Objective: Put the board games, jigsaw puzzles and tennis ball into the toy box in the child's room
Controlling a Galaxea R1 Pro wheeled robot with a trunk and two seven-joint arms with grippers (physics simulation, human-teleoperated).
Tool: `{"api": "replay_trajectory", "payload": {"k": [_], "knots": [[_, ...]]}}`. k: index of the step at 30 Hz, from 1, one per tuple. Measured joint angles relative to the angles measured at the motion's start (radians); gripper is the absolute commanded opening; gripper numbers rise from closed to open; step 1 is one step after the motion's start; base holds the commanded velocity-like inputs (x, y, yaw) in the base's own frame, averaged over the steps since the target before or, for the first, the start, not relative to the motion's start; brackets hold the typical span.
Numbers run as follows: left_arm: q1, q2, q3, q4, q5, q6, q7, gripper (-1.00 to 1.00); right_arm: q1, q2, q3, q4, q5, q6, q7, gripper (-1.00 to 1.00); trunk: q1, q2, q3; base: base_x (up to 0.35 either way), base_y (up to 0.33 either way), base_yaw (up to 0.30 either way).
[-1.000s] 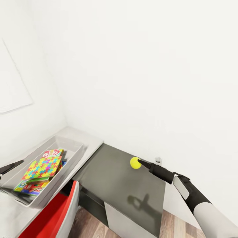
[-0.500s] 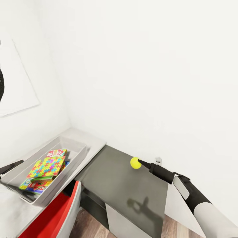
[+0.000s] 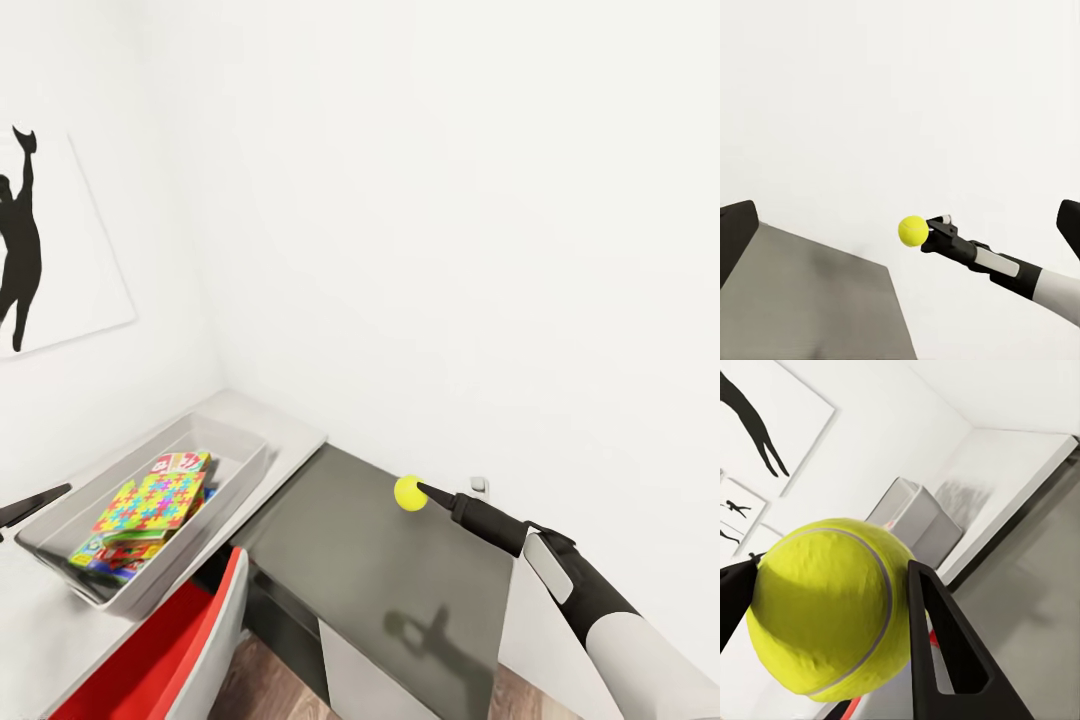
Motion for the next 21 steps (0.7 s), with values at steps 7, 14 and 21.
{"api": "replay_trajectory", "payload": {"k": [7,14,21], "knots": [[0.000,0.000,0.000,0.000,0.000,0.000,0.000,1.00,0.000,0.000,0.000,0.000,0.000,0.000,0.000,-1.00,0.000,0.000,0.011,0.000,-0.074,0.089],[0.000,0.000,0.000,0.000,0.000,0.000,0.000,1.00,0.000,0.000,0.001,0.000,0.001,0.000,0.000,-1.00,0.000,0.000,0.022,0.000,-0.072,0.090],[0.000,0.000,0.000,0.000,0.000,0.000,0.000,1.00,0.000,0.002,0.001,0.000,0.002,0.000,-0.001,-1.00,0.000,0.000,0.033,0.000,-0.017,0.093]]}}
